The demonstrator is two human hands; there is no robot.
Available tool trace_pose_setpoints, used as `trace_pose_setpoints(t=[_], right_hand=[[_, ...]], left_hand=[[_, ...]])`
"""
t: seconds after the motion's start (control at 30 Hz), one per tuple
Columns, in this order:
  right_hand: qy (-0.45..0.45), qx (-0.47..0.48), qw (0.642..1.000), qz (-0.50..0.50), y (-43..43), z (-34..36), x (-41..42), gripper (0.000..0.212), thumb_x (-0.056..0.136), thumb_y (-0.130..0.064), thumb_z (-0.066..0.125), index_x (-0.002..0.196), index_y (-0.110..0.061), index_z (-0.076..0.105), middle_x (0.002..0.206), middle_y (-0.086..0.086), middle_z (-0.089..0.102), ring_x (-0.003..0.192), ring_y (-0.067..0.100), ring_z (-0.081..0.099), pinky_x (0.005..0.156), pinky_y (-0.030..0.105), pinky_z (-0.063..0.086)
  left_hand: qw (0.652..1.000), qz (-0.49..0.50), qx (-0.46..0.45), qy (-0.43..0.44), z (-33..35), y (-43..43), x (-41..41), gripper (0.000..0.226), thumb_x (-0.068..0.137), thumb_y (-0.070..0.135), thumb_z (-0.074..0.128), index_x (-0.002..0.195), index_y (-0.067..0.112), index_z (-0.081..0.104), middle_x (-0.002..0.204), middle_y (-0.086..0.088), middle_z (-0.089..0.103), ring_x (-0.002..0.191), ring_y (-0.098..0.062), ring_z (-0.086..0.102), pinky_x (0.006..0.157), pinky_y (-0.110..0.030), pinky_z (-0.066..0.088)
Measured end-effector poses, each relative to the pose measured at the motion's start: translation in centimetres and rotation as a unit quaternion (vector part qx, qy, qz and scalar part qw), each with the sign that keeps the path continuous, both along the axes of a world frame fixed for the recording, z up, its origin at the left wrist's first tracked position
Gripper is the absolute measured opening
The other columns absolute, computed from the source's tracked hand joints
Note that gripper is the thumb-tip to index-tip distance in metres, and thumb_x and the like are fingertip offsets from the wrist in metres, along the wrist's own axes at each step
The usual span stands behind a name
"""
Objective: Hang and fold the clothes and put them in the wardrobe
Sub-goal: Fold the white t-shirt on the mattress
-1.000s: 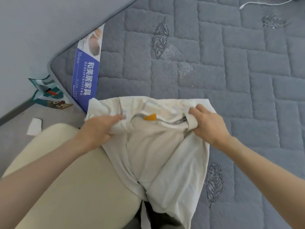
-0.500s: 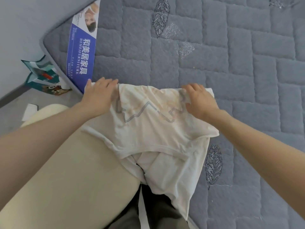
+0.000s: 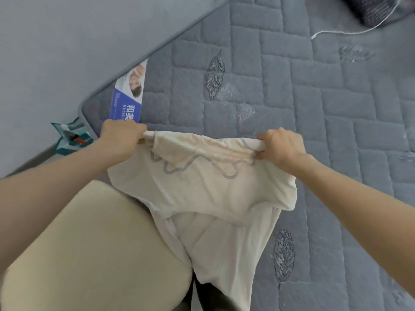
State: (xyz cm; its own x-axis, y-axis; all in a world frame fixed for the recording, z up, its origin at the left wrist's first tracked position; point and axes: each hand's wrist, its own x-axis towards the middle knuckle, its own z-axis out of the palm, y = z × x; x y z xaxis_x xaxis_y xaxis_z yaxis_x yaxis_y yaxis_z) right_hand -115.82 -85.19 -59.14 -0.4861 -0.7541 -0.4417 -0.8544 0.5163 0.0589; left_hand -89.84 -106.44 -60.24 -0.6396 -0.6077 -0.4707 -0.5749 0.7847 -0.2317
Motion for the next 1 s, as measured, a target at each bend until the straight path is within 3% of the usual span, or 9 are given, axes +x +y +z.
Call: trace_pose_setpoints(t=[0.1, 0.27, 0.37, 0.47, 0.53, 0.63, 0.77, 0.87, 1.0], right_hand=[[0.029, -0.107, 0.994, -0.003, -1.4, 5.8, -1.2, 0.02, 0.085, -0.036, 0.067, 0.082, -0.019, 0.057, 0.09, 0.009, 0.065, 0.082, 0.035, 0.059, 0.059, 0.032, 0.029], [0.14, -0.302, 0.943, -0.011, -3.0, 15.3, -2.3, 0.016, 0.09, -0.013, 0.051, 0.101, -0.017, 0.062, 0.097, 0.01, 0.063, 0.083, 0.039, 0.057, 0.06, 0.035, 0.028], [0.137, -0.267, 0.954, -0.015, -3.1, 19.8, -3.1, 0.019, 0.087, -0.011, 0.053, 0.099, -0.015, 0.067, 0.093, 0.014, 0.064, 0.087, 0.039, 0.059, 0.06, 0.035, 0.029], [0.046, -0.184, 0.98, -0.057, -1.7, 22.6, -2.8, 0.017, 0.09, -0.016, 0.054, 0.1, -0.014, 0.068, 0.097, 0.015, 0.063, 0.095, 0.038, 0.058, 0.064, 0.034, 0.035], [0.021, -0.245, 0.966, -0.073, 0.4, 23.8, -1.5, 0.019, 0.091, -0.008, 0.049, 0.098, -0.011, 0.067, 0.099, 0.011, 0.053, 0.102, 0.035, 0.051, 0.065, 0.035, 0.034], [-0.017, -0.333, 0.94, -0.07, 3.3, 25.6, 0.5, 0.025, 0.087, -0.005, 0.042, 0.093, -0.011, 0.065, 0.102, 0.012, 0.052, 0.103, 0.033, 0.047, 0.066, 0.036, 0.036], [-0.039, -0.392, 0.913, -0.101, 5.2, 28.9, 2.5, 0.007, 0.067, -0.02, 0.029, 0.06, -0.019, 0.03, 0.063, 0.006, 0.044, 0.069, 0.035, 0.044, 0.058, 0.035, 0.023], [-0.042, -0.36, 0.923, -0.134, 5.6, 30.6, 3.3, 0.011, 0.06, -0.023, 0.032, 0.056, -0.014, 0.035, 0.057, 0.006, 0.043, 0.063, 0.034, 0.04, 0.052, 0.033, 0.023], [-0.059, -0.255, 0.954, -0.146, 5.0, 30.9, 3.3, 0.011, 0.059, -0.02, 0.047, 0.058, -0.009, 0.049, 0.061, 0.008, 0.05, 0.055, 0.027, 0.044, 0.049, 0.026, 0.028]], left_hand=[[0.991, 0.037, -0.044, 0.123, 5.3, -2.4, -0.2, 0.014, 0.097, 0.014, 0.045, 0.105, 0.01, 0.055, 0.104, -0.015, 0.056, 0.095, -0.035, 0.056, 0.065, -0.035, 0.029], [0.93, 0.055, -0.146, 0.332, 14.3, -3.2, -0.3, 0.024, 0.083, -0.001, 0.052, 0.104, 0.005, 0.061, 0.091, -0.021, 0.053, 0.083, -0.041, 0.053, 0.064, -0.038, 0.023], [0.928, 0.031, -0.153, 0.337, 18.5, -3.1, -0.1, 0.03, 0.076, -0.002, 0.057, 0.104, 0.004, 0.063, 0.089, -0.022, 0.054, 0.085, -0.041, 0.052, 0.066, -0.039, 0.023], [0.946, 0.008, -0.115, 0.302, 21.5, -2.2, 0.9, 0.024, 0.081, -0.001, 0.059, 0.104, 0.003, 0.064, 0.098, -0.02, 0.054, 0.097, -0.039, 0.047, 0.07, -0.042, 0.031], [0.933, 0.047, -0.061, 0.351, 22.9, -0.6, 1.9, 0.02, 0.086, 0.0, 0.055, 0.104, 0.001, 0.064, 0.112, -0.018, 0.052, 0.105, -0.036, 0.044, 0.075, -0.045, 0.039], [0.856, 0.144, 0.034, 0.495, 24.9, 2.4, 3.8, 0.034, 0.086, -0.006, 0.046, 0.113, 0.005, 0.063, 0.122, -0.01, 0.059, 0.11, -0.03, 0.051, 0.082, -0.032, 0.039], [0.794, 0.184, 0.131, 0.565, 28.3, 4.6, 5.5, 0.03, 0.09, 0.0, 0.046, 0.111, 0.013, 0.062, 0.106, 0.001, 0.062, 0.094, -0.012, 0.052, 0.072, -0.021, 0.034], [0.81, 0.165, 0.108, 0.553, 30.7, 4.8, 6.4, 0.012, 0.092, 0.023, 0.055, 0.094, 0.021, 0.066, 0.091, 0.006, 0.066, 0.08, -0.009, 0.055, 0.062, -0.018, 0.037], [0.893, 0.184, 0.119, 0.394, 31.5, 4.3, 7.4, 0.043, 0.08, 0.062, 0.058, 0.071, 0.02, 0.063, 0.068, 0.004, 0.063, 0.067, -0.013, 0.057, 0.06, -0.029, 0.042]])
